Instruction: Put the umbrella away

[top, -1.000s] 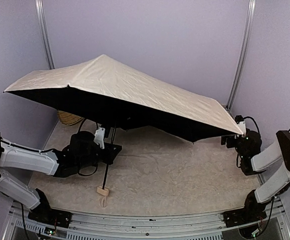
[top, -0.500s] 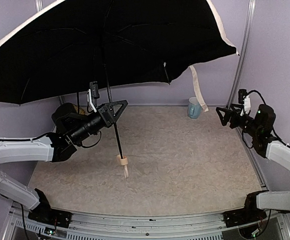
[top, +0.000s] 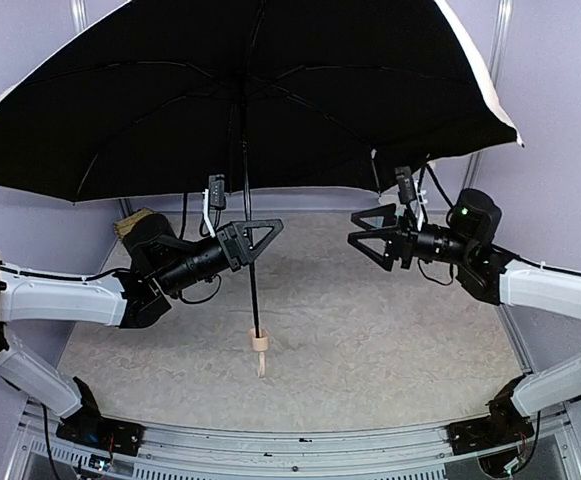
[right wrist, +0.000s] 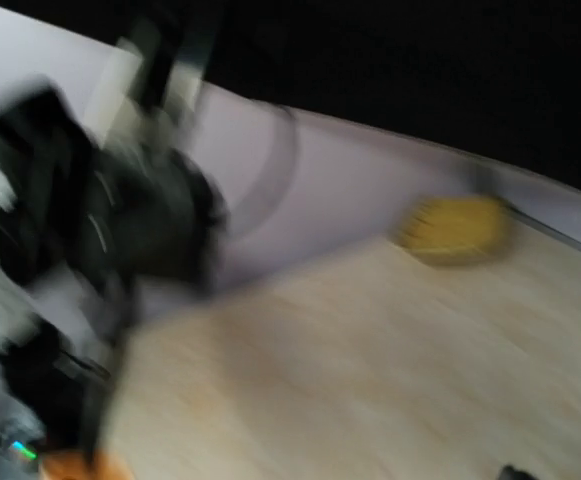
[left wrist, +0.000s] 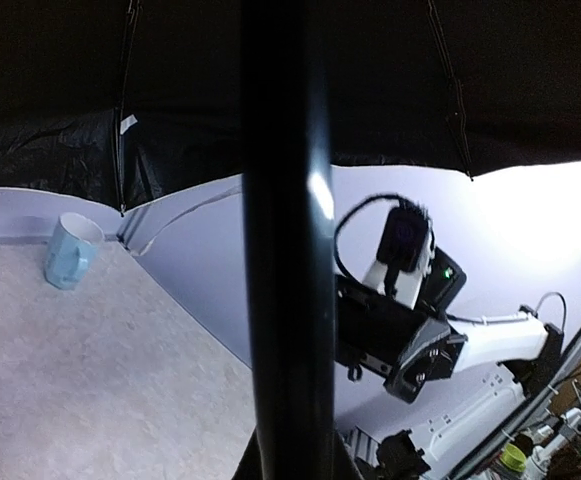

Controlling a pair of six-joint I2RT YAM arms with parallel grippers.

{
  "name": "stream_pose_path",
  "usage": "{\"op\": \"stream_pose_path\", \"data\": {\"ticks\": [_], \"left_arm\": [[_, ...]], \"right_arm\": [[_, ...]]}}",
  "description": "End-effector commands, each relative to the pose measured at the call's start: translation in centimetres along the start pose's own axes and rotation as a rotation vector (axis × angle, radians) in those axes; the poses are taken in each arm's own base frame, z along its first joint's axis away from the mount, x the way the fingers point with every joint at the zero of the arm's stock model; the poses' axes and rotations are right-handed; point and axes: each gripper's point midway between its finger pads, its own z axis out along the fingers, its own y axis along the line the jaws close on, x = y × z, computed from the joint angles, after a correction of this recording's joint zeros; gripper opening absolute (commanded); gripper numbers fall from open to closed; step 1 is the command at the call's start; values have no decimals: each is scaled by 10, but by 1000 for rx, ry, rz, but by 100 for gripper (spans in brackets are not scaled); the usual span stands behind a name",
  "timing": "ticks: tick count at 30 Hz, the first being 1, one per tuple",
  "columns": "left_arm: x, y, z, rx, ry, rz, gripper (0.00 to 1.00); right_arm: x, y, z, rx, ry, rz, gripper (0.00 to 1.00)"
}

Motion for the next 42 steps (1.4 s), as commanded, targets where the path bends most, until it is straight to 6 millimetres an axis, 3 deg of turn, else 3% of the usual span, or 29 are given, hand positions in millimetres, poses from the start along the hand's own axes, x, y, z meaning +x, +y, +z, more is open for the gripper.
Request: {"op": "stream_pose_path", "data": {"ticks": [1,5,8,12,17,19,24,30,34,37,40,42], "left_arm": [[-7,-43,5,154,-12,21,0],[11,-42,9,144,30,9,0],[29,-48,12,181,75,-7,0],[45,-50,13,204,113,-41,0],[32,-50,-6,226,56,-72,0],[40,-52,1,203,110,-27,0],[57,-80,8,309,210,22,0],[61,-76,8,321,189,-16,0],[52,-82,6,352,153,-25,0],[46,-86,8,354,152,18,0],[55,-85,7,369,220,12,0],[41,-88,-6,435,199,-45,0]], "right_arm": [[-75,40,28,-207,-192,31,87],[-107,47,58,-251,-254,72,87],[-125,30,84,-230,-270,180,87],[-144,18,101,-251,-357,293,84],[-152,14,124,-289,-363,430,82],[-149,4,127,-291,-390,530,81],[-136,-18,145,-260,-393,666,74],[-133,-34,136,-188,-497,722,58],[-122,-33,136,-167,-466,739,64],[-116,-35,126,-125,-486,751,65],[-119,-29,112,-94,-479,669,66],[-122,-23,104,-52,-450,566,67]]}}
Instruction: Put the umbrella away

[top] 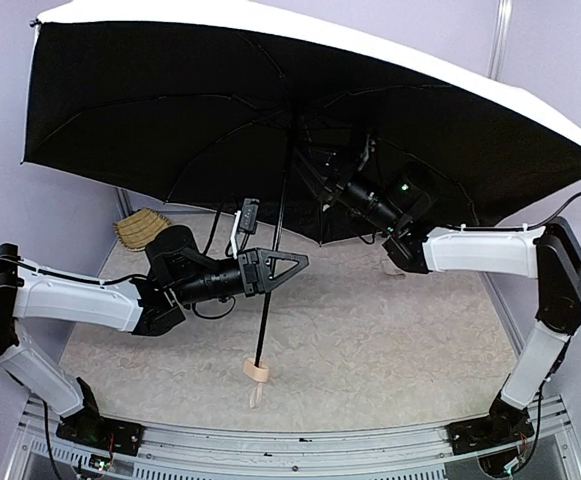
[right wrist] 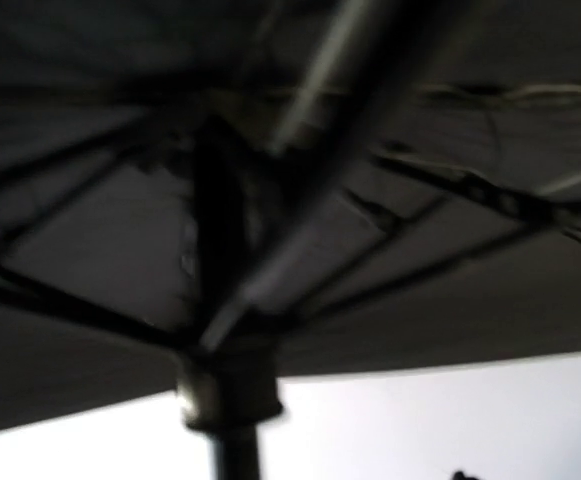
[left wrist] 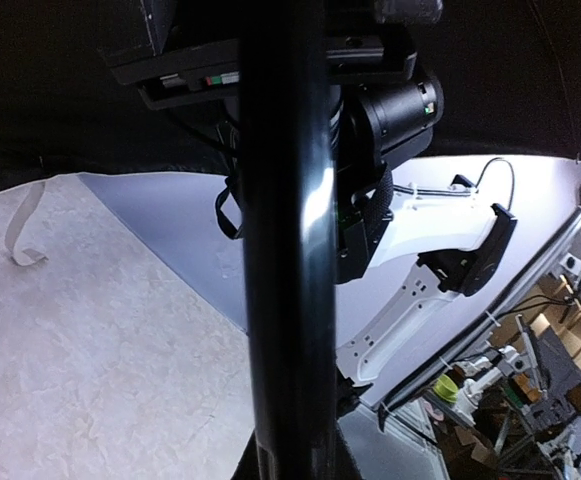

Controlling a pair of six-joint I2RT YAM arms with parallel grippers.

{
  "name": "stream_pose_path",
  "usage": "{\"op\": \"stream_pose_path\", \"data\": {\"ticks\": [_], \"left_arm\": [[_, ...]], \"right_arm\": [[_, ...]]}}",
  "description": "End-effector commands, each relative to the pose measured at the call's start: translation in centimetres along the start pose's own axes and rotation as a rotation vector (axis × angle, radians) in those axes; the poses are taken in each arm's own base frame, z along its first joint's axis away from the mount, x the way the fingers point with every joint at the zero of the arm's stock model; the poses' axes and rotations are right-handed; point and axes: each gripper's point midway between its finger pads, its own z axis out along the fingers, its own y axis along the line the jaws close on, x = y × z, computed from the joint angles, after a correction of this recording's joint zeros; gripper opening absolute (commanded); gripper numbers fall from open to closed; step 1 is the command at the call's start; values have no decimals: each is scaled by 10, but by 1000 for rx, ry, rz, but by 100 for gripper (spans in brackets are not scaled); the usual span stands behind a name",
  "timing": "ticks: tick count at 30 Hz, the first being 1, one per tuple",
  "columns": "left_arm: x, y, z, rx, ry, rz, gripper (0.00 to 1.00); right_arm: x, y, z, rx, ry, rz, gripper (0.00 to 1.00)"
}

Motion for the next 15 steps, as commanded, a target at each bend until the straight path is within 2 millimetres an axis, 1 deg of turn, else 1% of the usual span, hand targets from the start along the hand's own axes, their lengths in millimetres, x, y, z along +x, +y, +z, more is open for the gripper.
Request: {"op": "stream_pose_path", "data": {"ticks": [1,2,3,4,6,7,9,12,13,15], "left_arm": [[-26,-66,-23,314,-23,92,0],[-31,-63,-27,310,-39,77,0],[-35,-60,-27,291,-48,74,0],[-36,-57,-23,267,-44,81,0],[-34,-49,-9,208,-14,96,0],[-30,-48,-3,191,1,115,0],[-29,-50,3,191,5,127,0],[-30,-46,7,174,-4,127,0],[-30,-45,8,169,-5,129,0],[-29,-47,10,168,-4,137,0]], "right_arm": [[-10,22,-12,62,11,-193,67],[-7,24,-13,88,31,-261,68],[-5,23,-12,132,39,-325,68],[-1,22,-13,162,55,-374,69],[2,17,-14,232,57,-447,70],[3,14,-14,272,58,-479,71],[7,12,-15,330,59,-551,72],[20,24,-10,315,74,-641,73],[25,26,-7,319,89,-689,73],[31,25,-1,343,114,-725,74]]}}
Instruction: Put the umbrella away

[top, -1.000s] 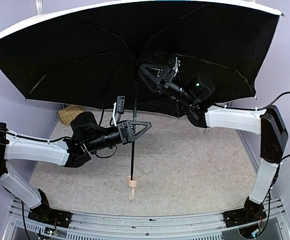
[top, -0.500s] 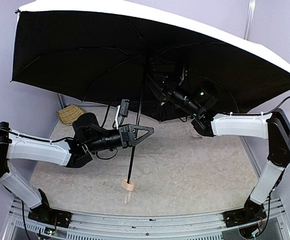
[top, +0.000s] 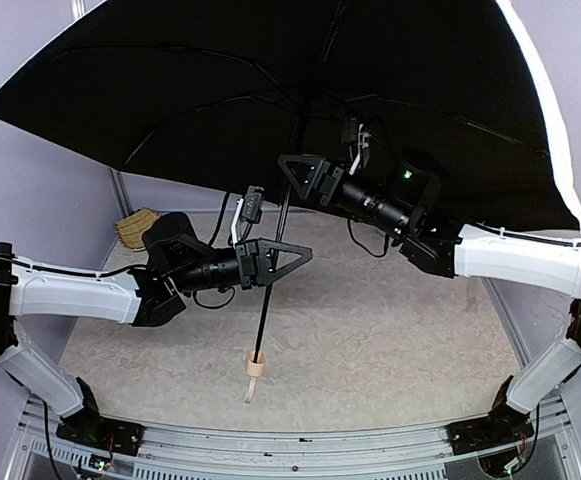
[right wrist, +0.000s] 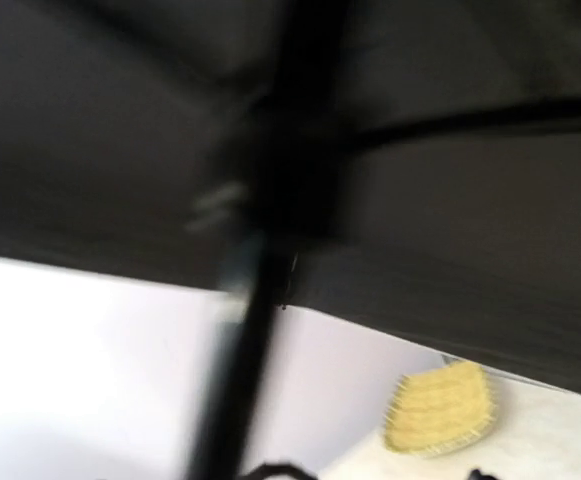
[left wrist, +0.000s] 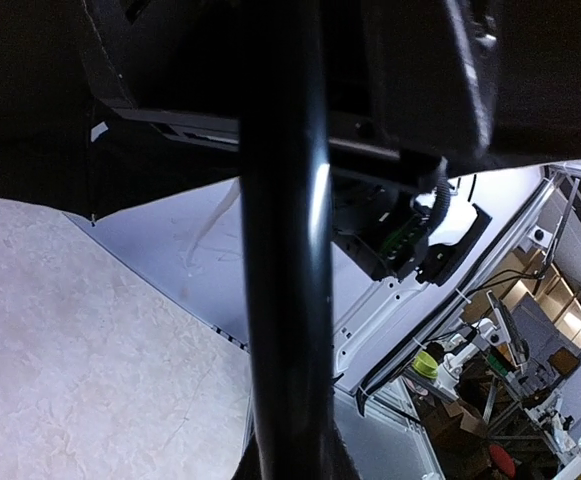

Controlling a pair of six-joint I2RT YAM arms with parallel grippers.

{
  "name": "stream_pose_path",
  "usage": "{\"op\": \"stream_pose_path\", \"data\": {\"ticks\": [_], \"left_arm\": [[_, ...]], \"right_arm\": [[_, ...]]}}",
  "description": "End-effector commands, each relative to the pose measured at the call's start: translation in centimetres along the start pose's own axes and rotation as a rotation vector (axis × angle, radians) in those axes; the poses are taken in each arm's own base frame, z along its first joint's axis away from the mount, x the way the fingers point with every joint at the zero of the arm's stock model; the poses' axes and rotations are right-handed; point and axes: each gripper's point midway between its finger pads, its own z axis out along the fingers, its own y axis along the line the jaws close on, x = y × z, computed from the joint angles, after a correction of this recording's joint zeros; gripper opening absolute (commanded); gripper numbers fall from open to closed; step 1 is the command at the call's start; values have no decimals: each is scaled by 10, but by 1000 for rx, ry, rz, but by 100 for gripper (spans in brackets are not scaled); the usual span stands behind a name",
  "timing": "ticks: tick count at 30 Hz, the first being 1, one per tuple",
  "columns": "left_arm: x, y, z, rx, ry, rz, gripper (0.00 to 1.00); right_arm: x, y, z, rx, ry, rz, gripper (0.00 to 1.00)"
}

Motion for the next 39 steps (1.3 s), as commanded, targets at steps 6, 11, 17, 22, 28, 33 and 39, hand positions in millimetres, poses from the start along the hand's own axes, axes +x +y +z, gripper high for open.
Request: {"op": "stream_pose_path", "data": {"ticks": [6,11,17,22,28,33,39], "left_arm": [[-14,-14,16,-7,-32,146,0],[-3,3,15,-75,-17,153,0],[30,31,5,-157,46,153,14],[57,47,-6,-184,77,186,38],[72,59,-7,-221,87,204,58],[73,60,0,-222,80,216,47],[78,50,8,-151,85,186,6]], "right_arm": [[6,3,5,88,28,-192,41],[-7,3,-3,113,-22,-161,14],[-31,17,-7,77,-92,-137,0],[-41,32,-4,13,-99,-116,0],[-42,35,-4,-4,-108,-78,0],[-39,37,0,-23,-97,-67,0],[-46,33,-3,-7,-115,-70,0]]}}
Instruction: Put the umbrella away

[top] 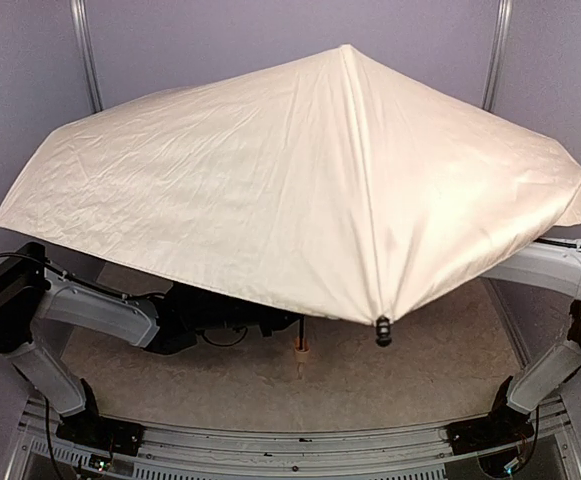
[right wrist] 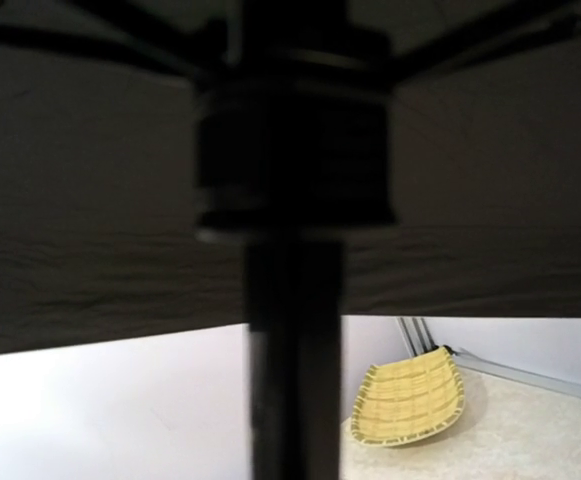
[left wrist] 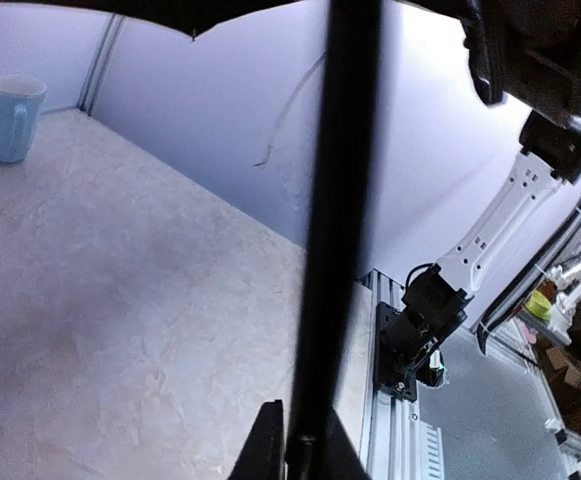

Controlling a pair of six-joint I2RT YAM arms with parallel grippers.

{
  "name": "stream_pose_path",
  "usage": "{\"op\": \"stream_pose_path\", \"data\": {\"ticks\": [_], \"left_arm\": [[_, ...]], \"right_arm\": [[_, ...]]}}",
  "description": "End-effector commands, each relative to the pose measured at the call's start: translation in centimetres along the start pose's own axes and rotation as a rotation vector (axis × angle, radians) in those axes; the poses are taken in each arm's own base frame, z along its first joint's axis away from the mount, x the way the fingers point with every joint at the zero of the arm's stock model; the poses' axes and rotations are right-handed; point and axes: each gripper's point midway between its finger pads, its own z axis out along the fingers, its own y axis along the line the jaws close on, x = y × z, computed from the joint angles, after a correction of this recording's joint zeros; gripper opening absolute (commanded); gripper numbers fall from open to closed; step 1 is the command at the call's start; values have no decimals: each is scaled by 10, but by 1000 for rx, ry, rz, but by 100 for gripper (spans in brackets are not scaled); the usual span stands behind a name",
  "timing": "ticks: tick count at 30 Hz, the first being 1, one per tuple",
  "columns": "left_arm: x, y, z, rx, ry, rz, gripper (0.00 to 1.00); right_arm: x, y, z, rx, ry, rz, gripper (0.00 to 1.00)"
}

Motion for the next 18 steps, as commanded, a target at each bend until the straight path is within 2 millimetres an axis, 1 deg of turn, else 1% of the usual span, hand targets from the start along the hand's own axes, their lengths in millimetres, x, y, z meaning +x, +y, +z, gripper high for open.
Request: {"op": "stream_pose_path", "data": {"ticks": [1,3,6,7,8,10,11,12,14,16,18], "left_arm": [[-11,-20,7,94,-42,8,0],[-11,-25,8,125,-47,-3,0],[-14,-24,12,129,-56,-27,0],[-16,-24,13,127,-64,-39,0],[-19,-22,14,118,-76,-56,0],[-25,-21,16,113,-104,-73,0],[-28,-20,17,105,-114,-85,0],[-30,-17,19,94,-121,-97,0],[-32,-16,22,81,-130,-107,0],[-31,-17,25,84,-131,-107,0],[-29,-19,27,90,-128,-101,0]], "right_arm": [[-56,17,-10,-53,-150,5,0],[-58,12,-11,-56,-162,21,0],[-62,0,-15,-62,-186,63,0],[-63,-3,-17,-64,-197,74,5],[-65,-6,-18,-64,-209,83,15],[-68,-12,-20,-74,-222,107,38],[-70,-19,-20,-81,-225,141,47],[-70,-23,-20,-97,-228,170,53],[-73,-33,-21,-127,-246,228,58],[-73,-44,-20,-152,-263,283,59],[-68,-49,-13,-190,-250,338,59]]}}
